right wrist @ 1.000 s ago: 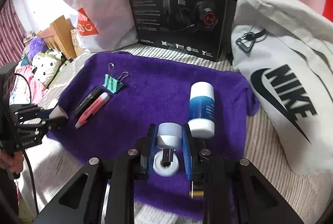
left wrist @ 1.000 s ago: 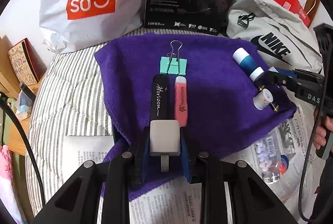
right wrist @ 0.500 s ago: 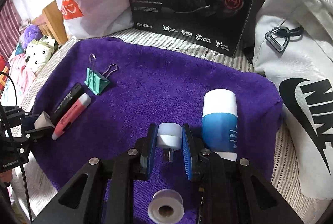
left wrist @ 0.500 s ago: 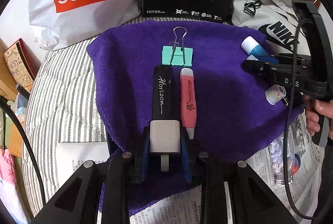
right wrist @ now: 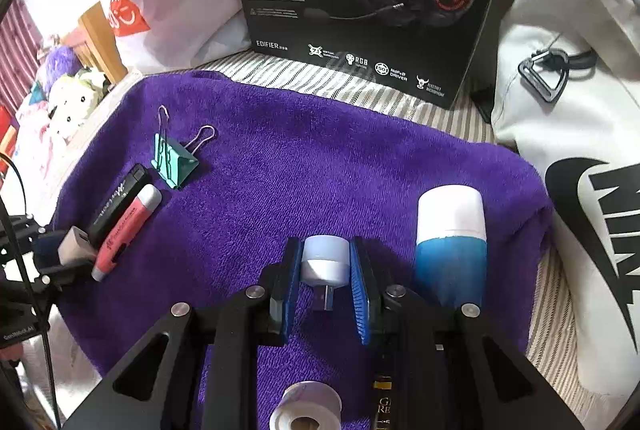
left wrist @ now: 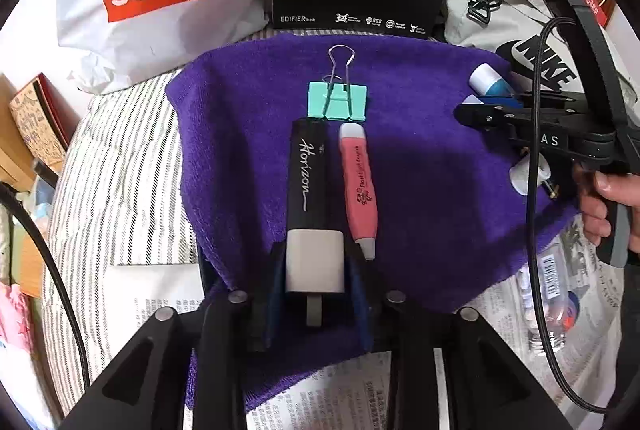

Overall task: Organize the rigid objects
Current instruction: 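Place the charger plug on the towel with the left tool while the right tool places the cap there, then grasp the clear pill bottle with the left tool while the right tool reaches the Vaseline tin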

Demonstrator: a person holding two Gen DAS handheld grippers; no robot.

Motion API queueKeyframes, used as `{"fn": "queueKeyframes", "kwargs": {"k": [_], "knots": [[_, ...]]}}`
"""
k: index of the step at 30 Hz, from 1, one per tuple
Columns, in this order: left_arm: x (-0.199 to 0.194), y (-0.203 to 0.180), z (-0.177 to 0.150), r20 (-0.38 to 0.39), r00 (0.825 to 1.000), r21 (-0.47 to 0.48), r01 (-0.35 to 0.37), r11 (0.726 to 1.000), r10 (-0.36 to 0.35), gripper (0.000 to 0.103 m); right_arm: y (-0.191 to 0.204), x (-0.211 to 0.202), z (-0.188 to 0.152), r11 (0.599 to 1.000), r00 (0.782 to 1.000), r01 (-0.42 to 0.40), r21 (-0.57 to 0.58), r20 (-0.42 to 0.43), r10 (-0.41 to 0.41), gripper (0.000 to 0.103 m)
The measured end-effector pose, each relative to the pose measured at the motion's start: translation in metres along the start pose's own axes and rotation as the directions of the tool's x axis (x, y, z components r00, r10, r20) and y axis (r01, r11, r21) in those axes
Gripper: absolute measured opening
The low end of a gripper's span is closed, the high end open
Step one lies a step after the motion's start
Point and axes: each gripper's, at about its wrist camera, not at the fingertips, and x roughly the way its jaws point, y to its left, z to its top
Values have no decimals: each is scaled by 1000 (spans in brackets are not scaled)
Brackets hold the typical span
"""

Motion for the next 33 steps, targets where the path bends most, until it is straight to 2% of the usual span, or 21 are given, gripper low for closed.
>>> {"fn": "queueKeyframes", "kwargs": {"k": [2, 4, 5, 8, 16, 21, 26, 33], "knots": [[-2, 0, -2, -3, 1000, -1, 14, 1000, -14, 33, -3, -1, 1, 1000, 1000, -25, 5, -14, 25, 31], [-6, 1, -4, -1, 1000, -14, 7, 1000, -7, 37, -2, -2, 0, 999, 999, -36, -3, -28, 35, 49], [-9, 3, -5, 2, 1000, -31, 14, 999, -14, 37, 0, -5, -2, 1000, 999, -14, -16, -31, 14, 51], [-16, 8, -8, 9, 999, -64, 50, 997, -49, 40, 5, -19, -8, 999, 1000, 19, -48, -5, -19, 51], [-52, -1, -26, 54, 998, -69, 26, 997, -23, 40, 4, -83, -38, 999, 996, 38, 12, 75, -39, 51], [-64, -29, -40, 76, 995, -44, 63, 997, -59, 40, -7, -120, -78, 996, 994, 36, 79, 100, -44, 51], [-58, -73, -41, 74, 991, 47, 110, 993, -113, 40, -24, -149, -131, 985, 994, 39, 170, 91, -55, 52], [-44, -120, -44, 38, 987, 112, 153, 982, -158, 40, -31, -162, -196, 962, 996, 14, 272, 76, -36, 52]]}}
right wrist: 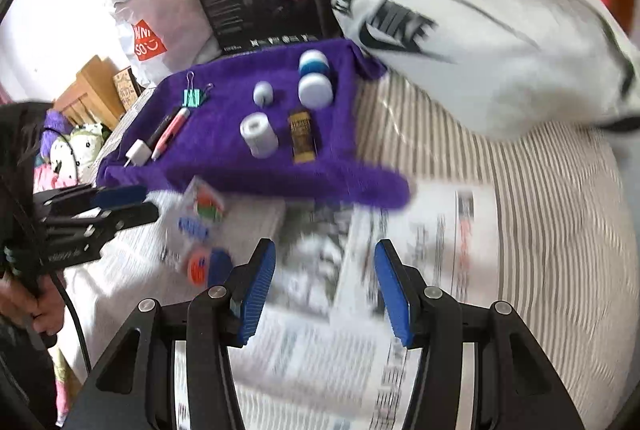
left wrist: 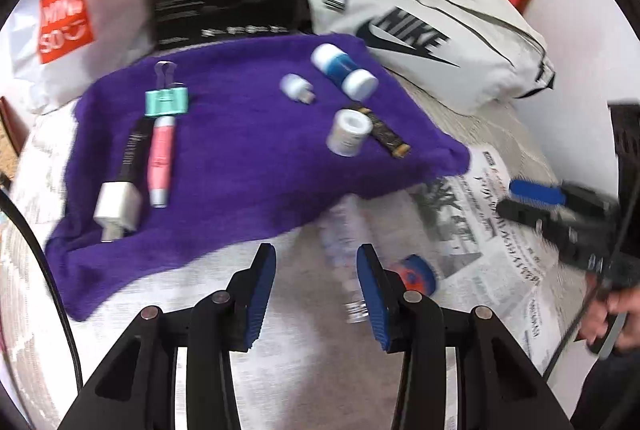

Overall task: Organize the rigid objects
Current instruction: 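Grasp the clear pill bottle with the left tool while the right tool reaches the Vaseline tin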

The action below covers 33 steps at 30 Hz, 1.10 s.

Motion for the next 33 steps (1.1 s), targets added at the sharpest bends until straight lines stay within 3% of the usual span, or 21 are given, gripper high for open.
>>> {"fn": "queueKeyframes", "kwargs": {"k": [7, 14, 20, 33], "knots": [[28, -18, 0, -35, 999, 24, -7, 1000, 8, 40, -5, -6, -31, 999, 1000, -9, 49, -11, 10, 52], [55, -25, 0, -62, 995, 45, -78, 996, 81, 42, 3, -3, -42, 998, 999, -35, 46, -24, 36, 52], [62, -37, -2, -40, 985, 137, -160, 978, 166, 44, 8, 1, -40, 997, 998, -62, 35, -25, 63, 52], [60, -40, -11, -14, 987, 172, -154, 973, 159, 42, 7, 11, -45, 997, 996, -62, 53, -56, 64, 52]]}}
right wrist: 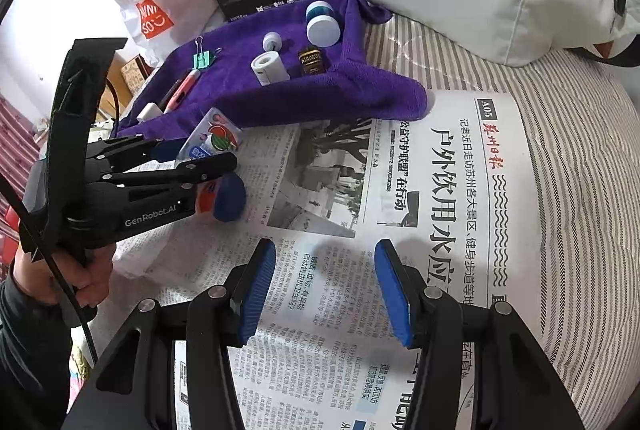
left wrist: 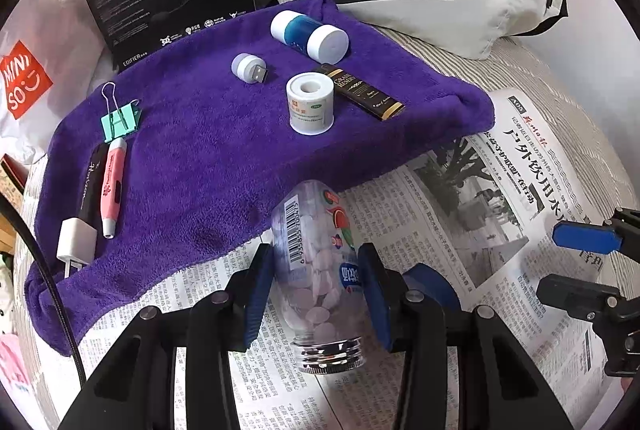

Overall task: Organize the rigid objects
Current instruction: 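Grasp the clear pill bottle with the left tool while the right tool reaches the Vaseline tin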

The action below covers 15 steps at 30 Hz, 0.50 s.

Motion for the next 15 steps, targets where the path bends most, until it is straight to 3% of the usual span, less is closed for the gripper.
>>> {"fn": "queueKeyframes", "kwargs": {"k": [7, 15], "knots": [[-5, 8, -9, 2, 1000, 13, 11, 1000, -11, 40, 11, -1, 3, 1000, 1000, 15, -17, -7, -15, 52], [-30, 66, -43, 22, 1000, -67, 12, 998, -10, 40, 48, 6, 13, 996, 1000, -16, -84, 8, 17, 52]]}}
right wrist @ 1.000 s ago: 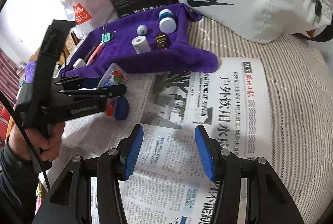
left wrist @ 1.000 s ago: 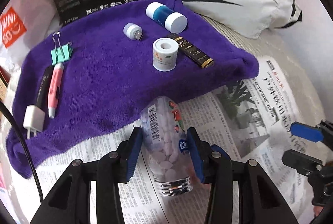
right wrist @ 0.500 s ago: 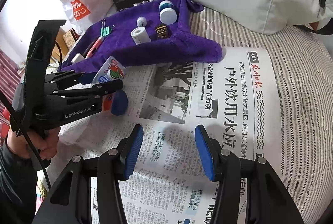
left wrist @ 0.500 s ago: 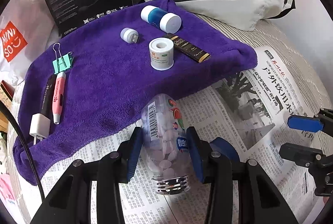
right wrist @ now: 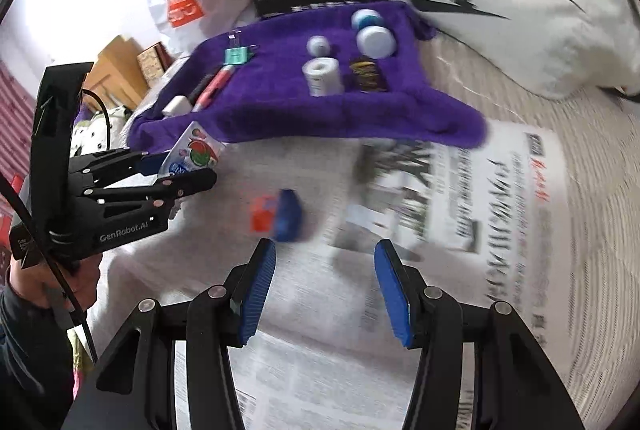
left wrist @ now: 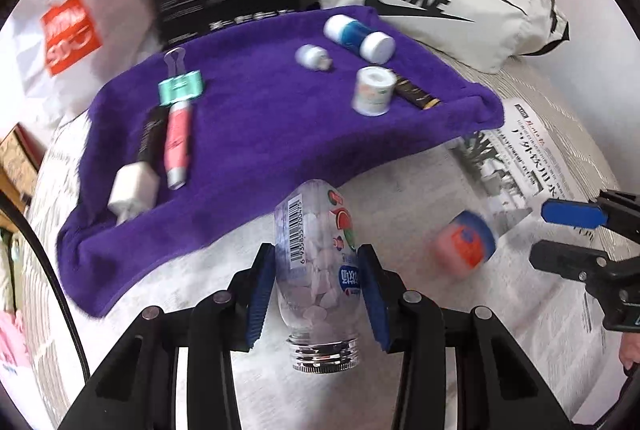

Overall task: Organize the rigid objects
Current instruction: 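Grasp the clear pill bottle with the left tool while the right tool reaches the Vaseline tin, then lift the pill bottle with the left tool while the right tool grasps the Vaseline tin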

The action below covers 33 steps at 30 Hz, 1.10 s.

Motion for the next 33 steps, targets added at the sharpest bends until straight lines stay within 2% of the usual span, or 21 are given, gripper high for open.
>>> {"fn": "queueKeyframes", "kwargs": {"k": [4, 6, 11, 13, 17, 22, 30, 33], "knots": [[-6, 17, -13, 3, 1000, -33, -13, 999, 13, 40, 22, 13, 6, 999, 1000, 4, -52, 16, -3, 52], [-9, 22, -17, 18, 1000, -57, -6, 998, 7, 40, 29, 21, 7, 996, 999, 38, -75, 34, -36, 52], [-10, 28, -23, 12, 1000, -83, 12, 997, -11, 40, 38, 45, 8, 993, 998, 67, -101, 4, -67, 52], [-10, 29, -25, 17, 1000, -90, 1, 996, 1, 40, 44, 46, 6, 984, 993, 115, -133, 35, -111, 47], [-6, 29, -28, 14, 1000, -91, -11, 996, 13, 40, 51, 50, 0, 969, 983, 172, -176, 90, -158, 46], [-4, 27, -33, 32, 999, -93, -20, 995, 23, 40, 49, 48, -9, 971, 977, 178, -158, 147, -155, 47], [-6, 24, -38, 72, 996, -110, -36, 993, 44, 40, 50, 49, -9, 969, 975, 184, -163, 151, -160, 47], [-7, 21, -44, 112, 992, -118, -44, 992, 58, 40, 50, 49, -9, 969, 975, 185, -163, 152, -161, 47]]}}
